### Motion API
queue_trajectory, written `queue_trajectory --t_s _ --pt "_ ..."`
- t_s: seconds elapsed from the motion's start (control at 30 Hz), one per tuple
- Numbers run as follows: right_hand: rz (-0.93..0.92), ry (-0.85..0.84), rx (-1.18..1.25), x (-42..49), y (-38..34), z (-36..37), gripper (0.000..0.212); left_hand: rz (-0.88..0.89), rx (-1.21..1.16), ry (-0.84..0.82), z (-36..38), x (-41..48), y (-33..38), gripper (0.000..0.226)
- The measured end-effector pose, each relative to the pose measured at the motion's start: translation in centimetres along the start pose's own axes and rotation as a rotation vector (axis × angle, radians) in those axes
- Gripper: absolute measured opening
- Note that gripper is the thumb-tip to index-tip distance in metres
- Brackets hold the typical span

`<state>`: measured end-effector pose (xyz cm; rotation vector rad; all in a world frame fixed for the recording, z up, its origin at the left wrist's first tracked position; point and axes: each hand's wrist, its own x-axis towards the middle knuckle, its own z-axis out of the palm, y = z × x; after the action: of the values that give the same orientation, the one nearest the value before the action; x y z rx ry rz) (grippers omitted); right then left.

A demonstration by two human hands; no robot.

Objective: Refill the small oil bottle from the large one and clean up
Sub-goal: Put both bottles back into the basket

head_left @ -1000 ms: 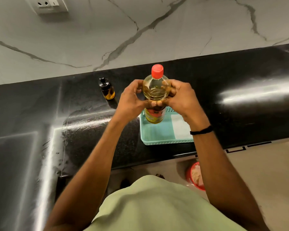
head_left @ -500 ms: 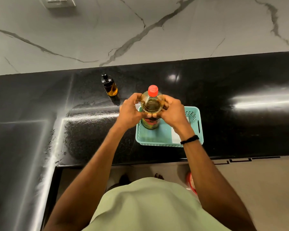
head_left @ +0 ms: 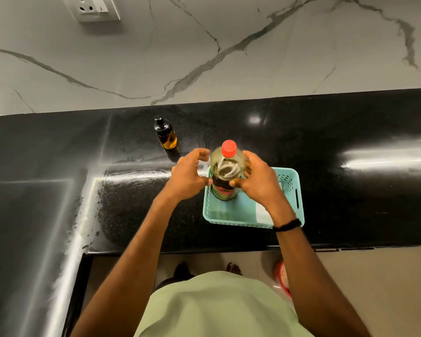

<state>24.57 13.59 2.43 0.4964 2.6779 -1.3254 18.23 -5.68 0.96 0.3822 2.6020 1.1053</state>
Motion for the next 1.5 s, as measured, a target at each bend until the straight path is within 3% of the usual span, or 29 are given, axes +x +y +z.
queue_trajectory --t_s 0.07,0.17,0.3,0.5,0.67,0.87,1.03,1.27,1.5 --pt "0.074 -0.018 -0.091 -0.5 -0.7 -1.2 0.096 -0.023 0.006 0.001 -1.3 0.3 -0.7 0.069" --pt "0.104 0.051 -0.249 -1.8 -3.3 -3.7 0.097 -0.07 -0.018 0.028 -4.2 0.9 -1.7 0.066" --pt "-0.035 0.219 -0.109 -3.1 -8.3 -4.9 0.086 -0.146 -0.051 0.111 -8.1 2.4 -3.4 0.063" --pt "-0.161 0.069 -0.003 0.1 -15.8 0.6 0.083 -0.228 -0.034 0.176 -12.2 6.5 -6.9 0.066" --pt "-0.037 -0.065 -0.007 8.1 -15.3 8.9 0.081 -0.267 0.01 0.116 -13.0 10.0 -10.7 0.078" --pt "0.11 -0.073 -0.135 16.4 -12.7 16.4 0.083 -0.186 0.024 0.035 -12.2 13.9 -14.4 0.083" --pt "0.128 -0.125 -0.095 19.1 -12.2 18.8 0.089 -0.129 -0.002 0.014 -11.3 16.1 -16.0 0.081" --pt "0.105 -0.109 -0.03 20.8 -12.0 20.0 0.072 -0.095 0.02 -0.031 -11.0 17.0 -16.9 0.072" --pt "0.115 -0.072 0.033 20.8 -11.3 20.7 0.074 -0.051 -0.011 -0.017 -10.8 16.4 -17.1 0.061"
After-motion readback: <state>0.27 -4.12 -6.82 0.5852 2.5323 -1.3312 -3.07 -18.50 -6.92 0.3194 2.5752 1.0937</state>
